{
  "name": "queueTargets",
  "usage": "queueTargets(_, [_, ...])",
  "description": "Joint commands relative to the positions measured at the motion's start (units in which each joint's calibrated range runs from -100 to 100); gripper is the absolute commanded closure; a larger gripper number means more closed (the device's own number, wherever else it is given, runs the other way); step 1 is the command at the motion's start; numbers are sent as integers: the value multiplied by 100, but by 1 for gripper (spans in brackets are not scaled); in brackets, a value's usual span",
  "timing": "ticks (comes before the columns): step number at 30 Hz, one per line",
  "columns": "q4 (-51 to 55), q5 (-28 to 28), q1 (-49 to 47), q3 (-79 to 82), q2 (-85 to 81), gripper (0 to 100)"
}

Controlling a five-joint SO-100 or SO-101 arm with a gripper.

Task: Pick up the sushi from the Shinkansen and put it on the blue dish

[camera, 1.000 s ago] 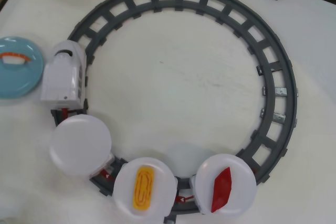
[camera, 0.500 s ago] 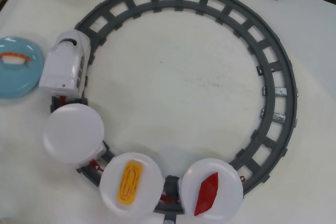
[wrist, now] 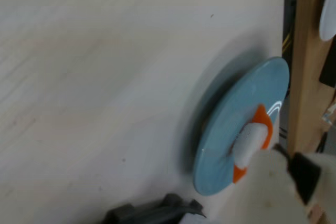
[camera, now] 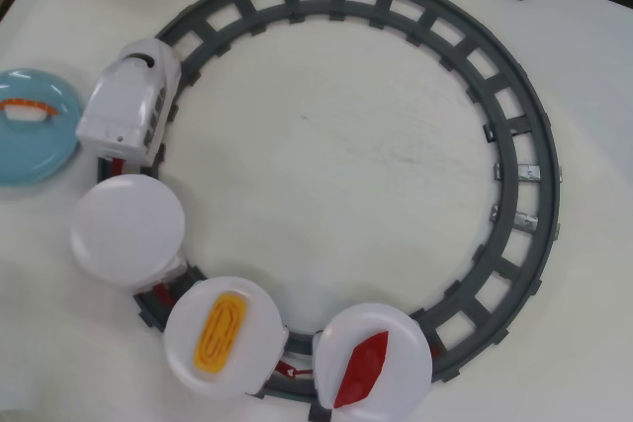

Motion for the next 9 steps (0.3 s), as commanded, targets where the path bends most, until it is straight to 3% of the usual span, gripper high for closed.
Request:
queueTargets(1, [35,13,-44,-24,-116,97])
queueTargets(9, [112,13,-44,-24,-191,97])
